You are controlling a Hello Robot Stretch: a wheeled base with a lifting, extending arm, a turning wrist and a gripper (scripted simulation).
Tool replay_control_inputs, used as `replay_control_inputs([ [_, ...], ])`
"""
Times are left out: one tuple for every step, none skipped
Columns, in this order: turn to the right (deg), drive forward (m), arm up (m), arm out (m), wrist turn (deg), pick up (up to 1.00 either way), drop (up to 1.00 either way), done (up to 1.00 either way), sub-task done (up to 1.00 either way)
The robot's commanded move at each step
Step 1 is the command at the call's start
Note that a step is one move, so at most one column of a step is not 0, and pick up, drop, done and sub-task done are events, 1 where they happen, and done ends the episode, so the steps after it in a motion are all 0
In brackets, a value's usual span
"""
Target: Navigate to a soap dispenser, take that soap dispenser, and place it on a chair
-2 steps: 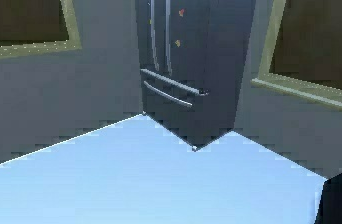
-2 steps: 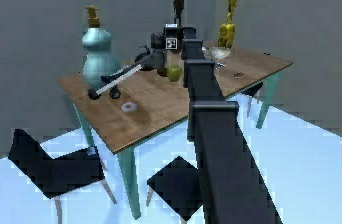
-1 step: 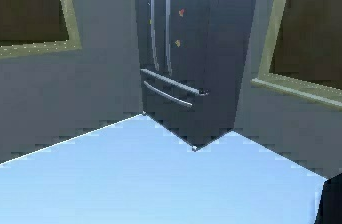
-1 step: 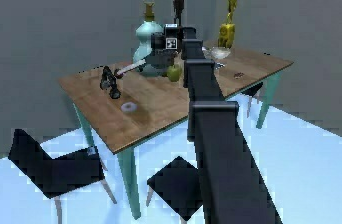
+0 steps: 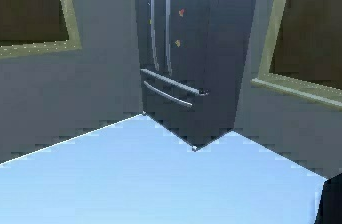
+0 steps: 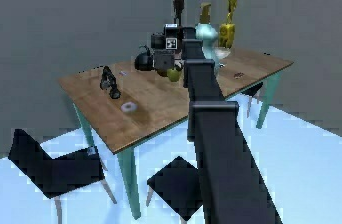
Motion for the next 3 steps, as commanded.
replay_control_inputs([
  [0.0, 0.0, 0.0, 0.0, 15.0, 0.0, 0.0, 0.0, 0.0],
  [0.0, 0.0, -0.46, 0.0, 0.0, 0.0, 0.0, 0.0, 0.0],
  [0.0, 0.0, -0.5, 0.0, 0.0, 0.0, 0.0, 0.0, 0.0],
])
